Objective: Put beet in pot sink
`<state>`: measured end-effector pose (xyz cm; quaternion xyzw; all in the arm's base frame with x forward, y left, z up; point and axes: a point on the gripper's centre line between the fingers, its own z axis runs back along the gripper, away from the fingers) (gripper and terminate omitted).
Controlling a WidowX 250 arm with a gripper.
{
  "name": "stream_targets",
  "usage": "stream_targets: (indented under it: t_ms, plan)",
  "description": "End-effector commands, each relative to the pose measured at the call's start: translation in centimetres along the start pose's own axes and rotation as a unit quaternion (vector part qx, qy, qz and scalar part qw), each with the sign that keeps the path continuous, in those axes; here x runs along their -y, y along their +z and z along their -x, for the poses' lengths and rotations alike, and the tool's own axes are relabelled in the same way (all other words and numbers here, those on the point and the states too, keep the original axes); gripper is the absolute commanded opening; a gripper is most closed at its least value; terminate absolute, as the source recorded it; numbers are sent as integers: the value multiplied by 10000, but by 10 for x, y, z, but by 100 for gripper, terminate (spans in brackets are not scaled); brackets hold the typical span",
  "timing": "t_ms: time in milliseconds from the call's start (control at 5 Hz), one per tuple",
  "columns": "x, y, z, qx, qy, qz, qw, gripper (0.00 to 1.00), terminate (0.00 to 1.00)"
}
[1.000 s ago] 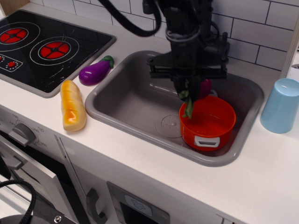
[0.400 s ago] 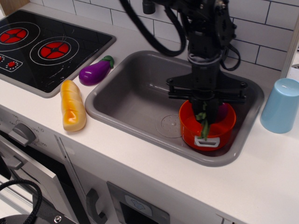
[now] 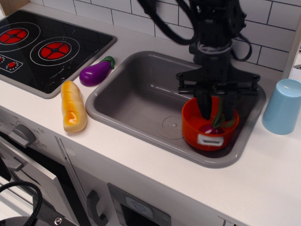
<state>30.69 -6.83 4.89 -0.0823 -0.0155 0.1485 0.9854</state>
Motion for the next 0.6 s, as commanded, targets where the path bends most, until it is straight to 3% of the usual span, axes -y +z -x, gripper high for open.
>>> stream_targets:
  t_ms: [0, 200, 400]
  plan:
    - [7, 56, -7, 393, -29, 360, 9986, 100, 0]
    - [7, 56, -7, 393, -29, 360, 9986, 100, 0]
    - [7, 56, -7, 393, -29, 360, 9986, 100, 100]
